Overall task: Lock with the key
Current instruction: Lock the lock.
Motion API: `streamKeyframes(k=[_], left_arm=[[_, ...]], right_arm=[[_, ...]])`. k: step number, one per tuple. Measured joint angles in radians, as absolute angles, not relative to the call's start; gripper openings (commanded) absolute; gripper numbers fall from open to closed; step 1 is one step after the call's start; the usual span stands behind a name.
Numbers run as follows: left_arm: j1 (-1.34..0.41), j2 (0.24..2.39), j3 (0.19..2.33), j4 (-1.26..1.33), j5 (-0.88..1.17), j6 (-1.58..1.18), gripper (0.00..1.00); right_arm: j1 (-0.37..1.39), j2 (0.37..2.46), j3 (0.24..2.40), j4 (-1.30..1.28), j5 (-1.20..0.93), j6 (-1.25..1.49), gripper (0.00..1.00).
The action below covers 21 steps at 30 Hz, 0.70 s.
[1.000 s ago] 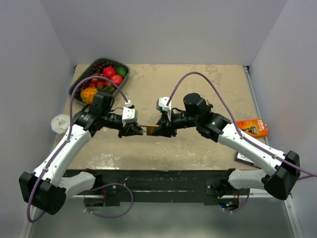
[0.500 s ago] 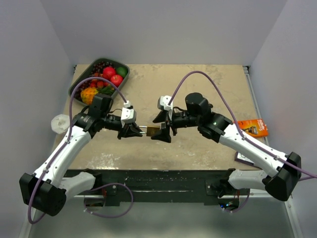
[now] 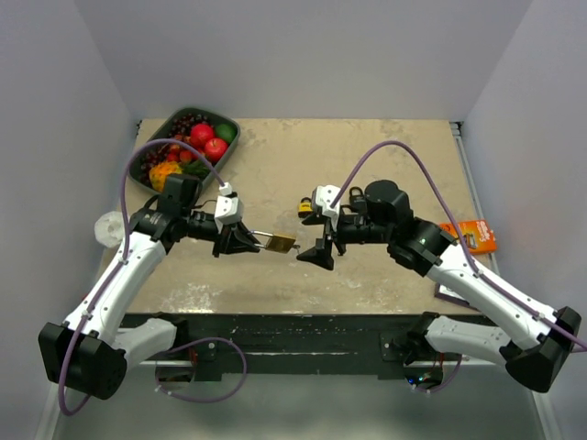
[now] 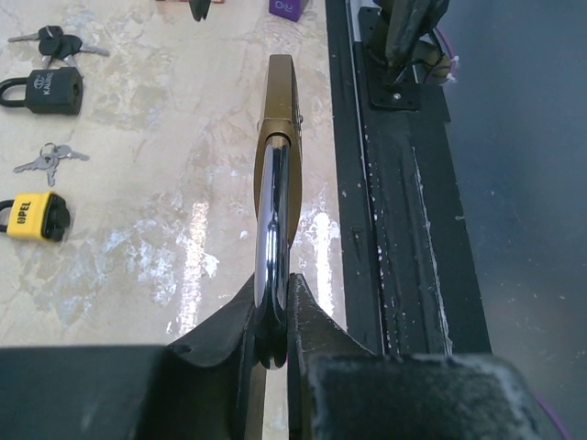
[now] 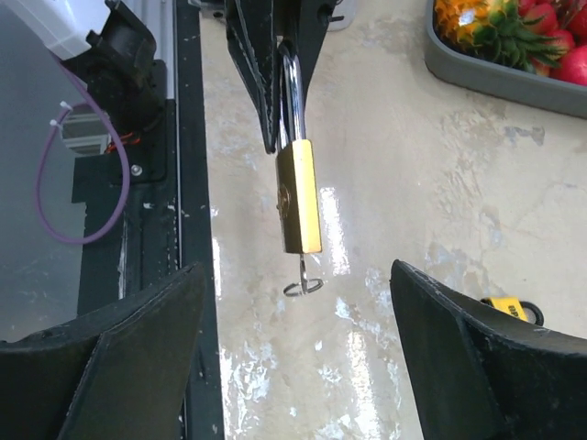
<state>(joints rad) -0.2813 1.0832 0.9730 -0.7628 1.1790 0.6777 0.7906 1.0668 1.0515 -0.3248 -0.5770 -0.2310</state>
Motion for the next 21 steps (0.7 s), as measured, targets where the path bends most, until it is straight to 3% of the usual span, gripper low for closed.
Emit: streamKeyframes(k=[6, 10, 11, 13, 14, 17, 18, 19, 21], left_arm=[[-0.281, 1.083, 0.970, -0.763, 1.211, 0.673, 0.00], [-0.281, 1.083, 0.966, -0.756, 1.227, 0.668, 0.00], [-0.281, 1.082, 0.966, -0.754, 1.230, 0.665, 0.00], [-0.281, 1.081, 0.966, -0.748, 1.232, 0.662, 0.00], [-0.281, 1.080, 0.965, -0.741, 1.229, 0.657, 0.00], [-0.269, 1.078, 0.957, -0.710, 1.230, 0.643, 0.00], [-0.268, 1.075, 0.953, -0.709, 1.232, 0.639, 0.04], [-0.268, 1.071, 0.950, -0.706, 1.232, 0.638, 0.32], [-0.268, 1.068, 0.949, -0.698, 1.233, 0.633, 0.44]], right_arm=[[0.790, 1.087, 1.007, -0.278, -0.582, -0.239, 0.85], [0.790, 1.199, 1.019, -0.221, -0.616, -0.239, 0.67], [0.790, 1.225, 1.020, -0.215, -0.621, -0.237, 0.50], [0.790, 1.260, 1.020, -0.207, -0.646, -0.229, 0.28], [0.791, 1.266, 1.020, -0.205, -0.647, -0.229, 0.01], [0.794, 1.271, 1.020, -0.192, -0.689, -0.218, 0.00], [0.794, 1.269, 1.020, -0.192, -0.694, -0.217, 0.00], [0.794, 1.269, 1.020, -0.193, -0.698, -0.218, 0.00], [0.794, 1.269, 1.021, -0.192, -0.699, -0.218, 0.00]])
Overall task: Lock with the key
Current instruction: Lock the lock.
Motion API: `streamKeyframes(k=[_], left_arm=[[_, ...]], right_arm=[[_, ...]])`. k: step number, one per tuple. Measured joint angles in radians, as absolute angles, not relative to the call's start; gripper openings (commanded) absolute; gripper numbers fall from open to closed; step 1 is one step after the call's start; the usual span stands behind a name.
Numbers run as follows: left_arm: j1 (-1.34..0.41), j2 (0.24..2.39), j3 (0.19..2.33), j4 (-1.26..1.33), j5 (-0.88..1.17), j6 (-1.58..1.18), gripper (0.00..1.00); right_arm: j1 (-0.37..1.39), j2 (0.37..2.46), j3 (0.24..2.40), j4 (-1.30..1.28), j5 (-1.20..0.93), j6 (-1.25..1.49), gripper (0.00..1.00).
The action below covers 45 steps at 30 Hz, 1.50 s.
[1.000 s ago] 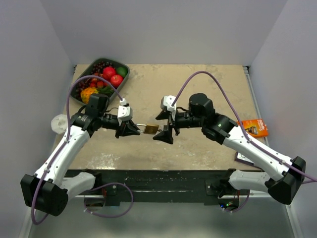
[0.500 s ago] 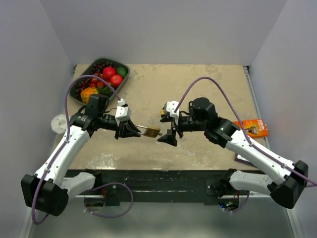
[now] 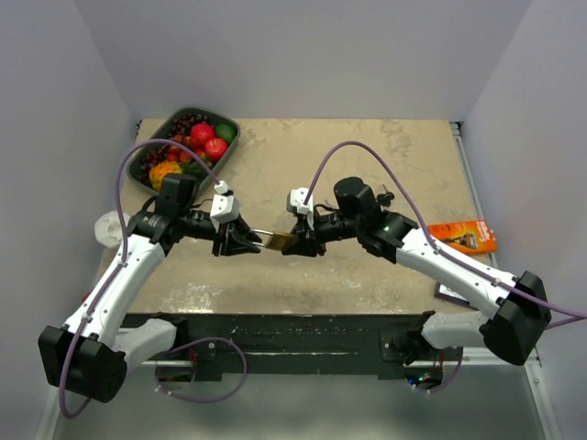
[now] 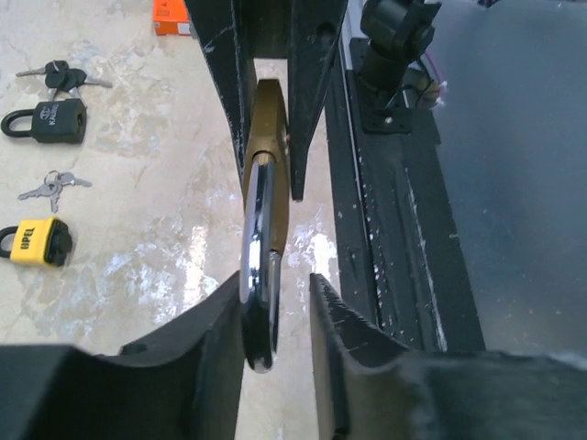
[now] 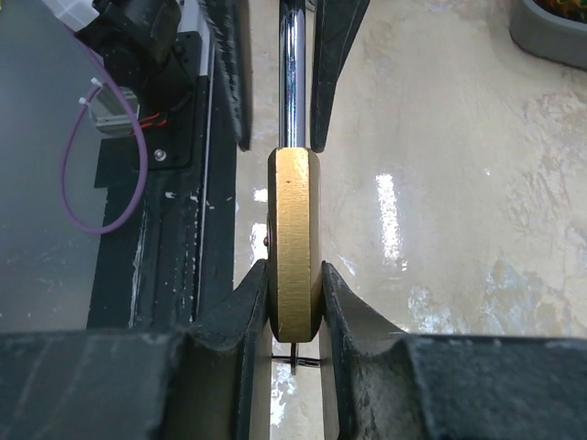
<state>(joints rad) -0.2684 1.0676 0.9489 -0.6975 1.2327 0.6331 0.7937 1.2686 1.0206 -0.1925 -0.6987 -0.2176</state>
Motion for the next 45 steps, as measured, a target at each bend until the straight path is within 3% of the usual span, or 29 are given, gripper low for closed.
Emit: streamKeyframes(k=[1, 5, 10, 15, 18, 26, 33, 36, 37, 38, 40, 41, 45], left_arm=[[-0.268, 1.065, 0.948, -0.689, 1.245, 0.625, 0.50], [-0.246, 1.023, 0.903, -0.583, 1.275, 0.529, 0.54], [-0.228, 0.948, 0.840, -0.392, 1.288, 0.353, 0.45], [-0.227, 0.923, 0.807, -0.254, 1.289, 0.239, 0.44], [-0.228, 0.906, 0.763, -0.174, 1.280, 0.159, 0.38], [-0.239, 0.890, 0.733, -0.044, 1.248, 0.052, 0.31], [-0.264, 0.901, 0.733, -0.018, 1.243, 0.036, 0.03], [-0.265, 0.902, 0.733, -0.018, 1.246, 0.038, 0.00], [-0.265, 0.902, 0.733, -0.019, 1.246, 0.037, 0.00], [-0.265, 0.902, 0.733, -0.019, 1.246, 0.036, 0.00], [-0.264, 0.902, 0.730, -0.007, 1.249, 0.015, 0.00], [-0.263, 0.902, 0.723, 0.009, 1.251, -0.009, 0.00], [-0.223, 0.903, 0.669, 0.088, 1.272, -0.128, 0.00]], right_arm=[[0.794, 1.268, 1.020, -0.193, -0.697, -0.218, 0.00], [0.793, 1.264, 1.020, -0.199, -0.687, -0.213, 0.00], [0.792, 1.244, 1.020, -0.202, -0.674, -0.207, 0.00], [0.792, 1.235, 1.019, -0.201, -0.675, -0.198, 0.00], [0.792, 1.235, 1.019, -0.202, -0.677, -0.195, 0.00], [0.794, 1.236, 1.019, -0.202, -0.696, -0.197, 0.00], [0.806, 1.238, 1.019, -0.202, -0.699, -0.199, 0.00], [0.806, 1.239, 1.019, -0.202, -0.699, -0.200, 0.00], [0.806, 1.239, 1.019, -0.202, -0.699, -0.200, 0.06], [0.806, 1.239, 1.019, -0.202, -0.699, -0.201, 0.36], [0.806, 1.239, 1.019, -0.204, -0.699, -0.197, 0.65], [0.806, 1.238, 1.019, -0.204, -0.699, -0.192, 0.84], [0.807, 1.213, 1.035, -0.209, -0.674, -0.184, 0.90]])
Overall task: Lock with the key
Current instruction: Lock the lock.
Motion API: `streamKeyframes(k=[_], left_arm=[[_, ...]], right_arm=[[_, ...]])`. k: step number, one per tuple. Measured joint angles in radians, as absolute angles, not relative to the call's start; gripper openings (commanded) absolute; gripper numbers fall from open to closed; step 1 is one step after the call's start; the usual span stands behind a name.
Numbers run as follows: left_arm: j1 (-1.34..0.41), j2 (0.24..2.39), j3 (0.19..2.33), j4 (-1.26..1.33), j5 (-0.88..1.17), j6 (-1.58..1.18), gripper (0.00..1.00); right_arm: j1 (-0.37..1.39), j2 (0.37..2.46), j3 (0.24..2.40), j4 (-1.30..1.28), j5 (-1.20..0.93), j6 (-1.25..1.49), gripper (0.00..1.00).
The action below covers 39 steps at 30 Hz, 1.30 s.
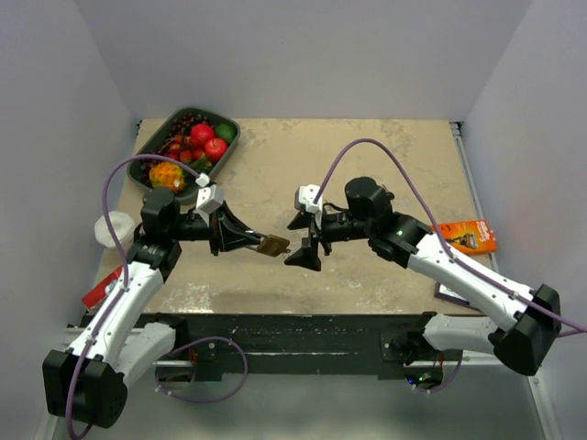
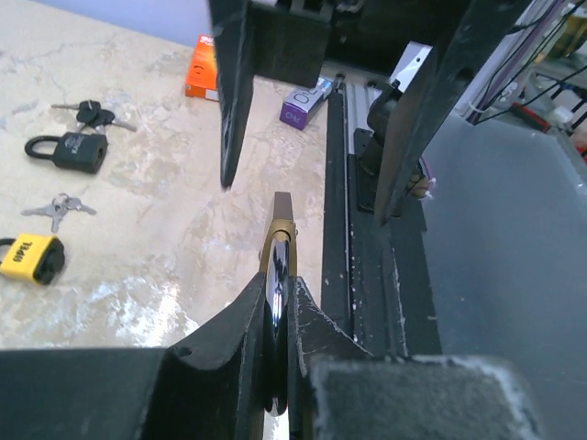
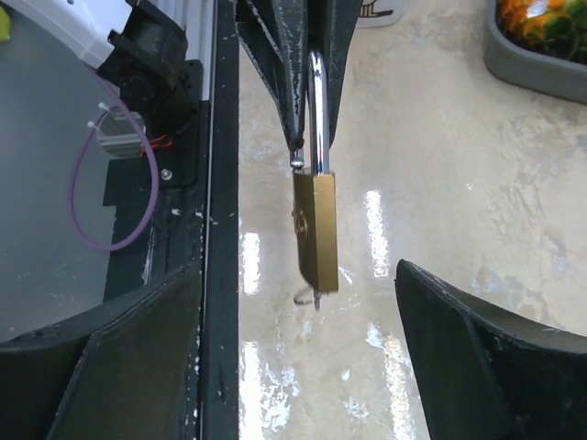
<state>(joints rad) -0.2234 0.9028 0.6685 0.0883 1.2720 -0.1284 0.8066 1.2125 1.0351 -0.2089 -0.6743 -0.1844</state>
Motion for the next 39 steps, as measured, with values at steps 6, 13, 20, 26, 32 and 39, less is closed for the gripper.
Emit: streamKeyframes(k=[6, 13, 20, 26, 32, 39], left_arm=[[-0.189, 0.911, 0.659, 0.187, 1.324, -0.252, 0.00], [-0.189, 0.909, 0.659, 0.341, 1.361, -0.413, 0.00], [-0.191, 0.885, 0.659, 0.484, 1.364, -0.553, 0.00], [-0.197, 0.866, 0.659, 0.552, 1.365, -0.613, 0.00], [-0.212, 0.867, 0.658, 0.570, 1.365, -0.635, 0.00], [-0.218, 0.867, 0.656, 0.581, 1.362, -0.643, 0.00]], right_arm=[[0.796, 1.084, 1.022, -0.241, -0.625, -0.192, 0.84], [0.796, 1.033, 0.918, -0.194, -0.623, -0.203, 0.66], [0.795, 1.045, 0.854, -0.088, -0.646, -0.182, 0.61], [0.796, 1.044, 0.854, 0.002, -0.655, -0.142, 0.79], [0.803, 1.063, 0.854, 0.085, -0.673, -0.090, 0.77], [0.854, 1.151, 0.866, 0.113, -0.673, -0.064, 0.72]])
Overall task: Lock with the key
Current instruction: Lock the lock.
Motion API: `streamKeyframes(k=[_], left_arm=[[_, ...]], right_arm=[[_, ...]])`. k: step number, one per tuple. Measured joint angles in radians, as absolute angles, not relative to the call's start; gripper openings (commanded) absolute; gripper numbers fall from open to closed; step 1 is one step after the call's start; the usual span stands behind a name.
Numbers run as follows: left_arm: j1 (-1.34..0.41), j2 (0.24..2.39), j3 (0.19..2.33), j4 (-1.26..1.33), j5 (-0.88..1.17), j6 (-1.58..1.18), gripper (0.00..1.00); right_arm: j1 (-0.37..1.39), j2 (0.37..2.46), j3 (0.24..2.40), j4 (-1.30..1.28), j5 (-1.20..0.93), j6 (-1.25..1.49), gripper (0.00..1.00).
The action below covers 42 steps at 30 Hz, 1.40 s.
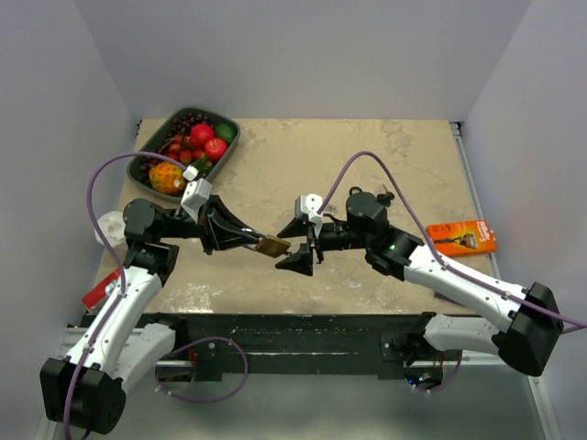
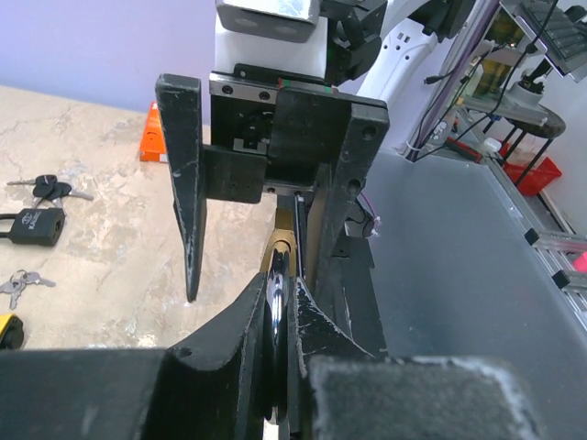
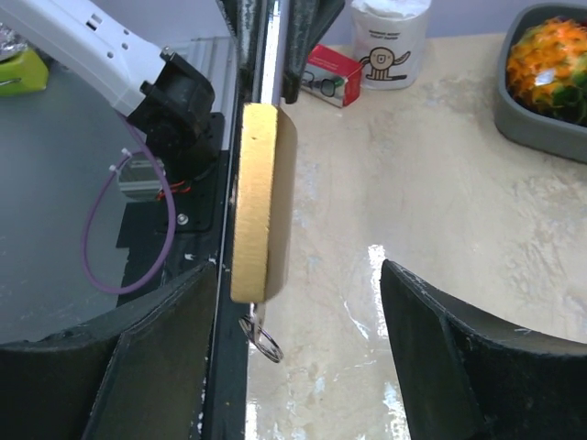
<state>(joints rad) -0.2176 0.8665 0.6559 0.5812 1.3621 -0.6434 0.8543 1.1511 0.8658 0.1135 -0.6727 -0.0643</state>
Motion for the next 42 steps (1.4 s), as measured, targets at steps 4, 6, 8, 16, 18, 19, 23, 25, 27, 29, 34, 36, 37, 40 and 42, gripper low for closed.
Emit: streamKeyframes(k=[4, 6, 8, 16, 18, 19, 23, 25, 27, 29, 34, 36, 37, 40, 42], left_arm=[[-0.219, 0.867, 0.656, 0.582, 1.356, -0.644, 0.00], [-0.220, 0.867, 0.655, 0.582, 1.353, -0.644, 0.00], [-0.220, 0.866, 0.650, 0.582, 1.348, -0.644, 0.00], [-0.224, 0.867, 0.642, 0.559, 1.321, -0.642, 0.00], [-0.224, 0.867, 0.642, 0.559, 1.318, -0.642, 0.00], [-0.225, 0.867, 0.642, 0.559, 1.316, -0.643, 0.00], [-0.227, 0.867, 0.642, 0.559, 1.311, -0.643, 0.00], [-0.230, 0.867, 0.642, 0.559, 1.308, -0.643, 0.00], [-0.233, 0.867, 0.642, 0.559, 1.308, -0.643, 0.00], [-0.233, 0.867, 0.642, 0.559, 1.308, -0.643, 0.00], [-0.243, 0.866, 0.642, 0.561, 1.306, -0.640, 0.00], [-0.244, 0.868, 0.642, 0.559, 1.301, -0.635, 0.00], [-0.245, 0.869, 0.642, 0.559, 1.301, -0.635, 0.00], [-0.246, 0.871, 0.645, 0.537, 1.302, -0.618, 0.32], [-0.248, 0.886, 0.678, 0.447, 1.316, -0.540, 0.54]], right_arm=[[0.884, 1.173, 0.888, 0.114, -0.658, -0.063, 0.69], [0.894, 1.173, 0.895, 0.119, -0.640, -0.062, 0.63], [0.899, 1.172, 0.899, 0.130, -0.623, -0.060, 0.54], [0.923, 1.173, 0.899, 0.142, -0.589, -0.064, 0.57], [0.932, 1.175, 0.899, 0.141, -0.588, -0.068, 0.57], [0.936, 1.177, 0.899, 0.142, -0.588, -0.071, 0.57], [0.942, 1.192, 0.899, 0.142, -0.585, -0.072, 0.48], [0.943, 1.201, 0.899, 0.143, -0.584, -0.073, 0.41], [0.944, 1.206, 0.899, 0.143, -0.582, -0.073, 0.35], [0.945, 1.206, 0.899, 0.144, -0.579, -0.074, 0.31], [0.946, 1.208, 0.905, 0.141, -0.562, -0.067, 0.05], [0.942, 1.211, 0.907, 0.141, -0.561, -0.067, 0.00], [0.942, 1.212, 0.908, 0.139, -0.561, -0.068, 0.00], [0.942, 1.212, 0.911, 0.127, -0.561, -0.069, 0.00], [0.942, 1.212, 0.912, 0.113, -0.561, -0.069, 0.00]])
